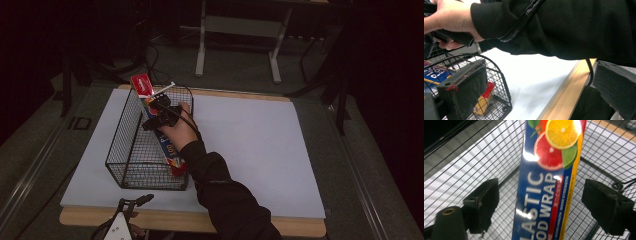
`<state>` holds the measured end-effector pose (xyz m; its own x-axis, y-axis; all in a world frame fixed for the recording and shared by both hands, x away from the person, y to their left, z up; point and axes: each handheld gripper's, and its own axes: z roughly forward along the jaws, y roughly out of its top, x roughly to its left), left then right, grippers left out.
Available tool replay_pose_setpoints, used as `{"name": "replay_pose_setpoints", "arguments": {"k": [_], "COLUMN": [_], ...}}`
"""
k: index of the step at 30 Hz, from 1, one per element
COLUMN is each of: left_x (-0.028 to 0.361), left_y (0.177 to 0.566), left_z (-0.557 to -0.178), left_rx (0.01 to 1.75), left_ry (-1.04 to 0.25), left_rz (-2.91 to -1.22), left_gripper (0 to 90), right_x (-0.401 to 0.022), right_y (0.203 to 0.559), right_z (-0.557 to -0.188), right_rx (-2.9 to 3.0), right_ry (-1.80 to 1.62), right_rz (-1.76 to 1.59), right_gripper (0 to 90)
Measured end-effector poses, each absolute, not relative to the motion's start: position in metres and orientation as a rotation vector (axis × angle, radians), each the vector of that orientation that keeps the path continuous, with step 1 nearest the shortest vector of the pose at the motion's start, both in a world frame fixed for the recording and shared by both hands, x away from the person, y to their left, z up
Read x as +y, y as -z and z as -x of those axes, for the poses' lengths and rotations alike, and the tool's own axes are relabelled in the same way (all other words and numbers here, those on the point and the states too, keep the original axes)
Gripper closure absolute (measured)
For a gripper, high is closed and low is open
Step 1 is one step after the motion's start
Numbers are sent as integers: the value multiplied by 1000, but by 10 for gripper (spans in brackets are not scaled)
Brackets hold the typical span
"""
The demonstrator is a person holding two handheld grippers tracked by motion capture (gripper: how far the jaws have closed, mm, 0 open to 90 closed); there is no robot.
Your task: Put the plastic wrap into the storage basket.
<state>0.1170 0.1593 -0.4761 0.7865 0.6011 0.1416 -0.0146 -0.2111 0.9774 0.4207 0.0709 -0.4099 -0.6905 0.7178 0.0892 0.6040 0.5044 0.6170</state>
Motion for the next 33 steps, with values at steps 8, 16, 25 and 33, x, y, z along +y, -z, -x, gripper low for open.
{"name": "replay_pose_setpoints", "arguments": {"k": [8, 16, 25, 33], "left_x": [158, 158, 156, 156], "left_y": [477, 477, 478, 478], "left_z": [-118, -119, -120, -120], "left_rx": [467, 468, 470, 472], "left_ry": [-596, -596, -600, -599], "left_rz": [-1708, -1713, -1721, -1721], "left_gripper": [2, 2, 2, 2], "right_x": [51, 26, -4, -36], "right_y": [403, 393, 390, 389], "right_z": [-411, -398, -382, -370], "right_rx": [2580, 2563, 2541, 2511], "right_ry": [-1060, -1118, -1117, -1152], "right_rz": [-1054, -1040, -1019, -987], "right_gripper": [129, 141, 161, 164]}}
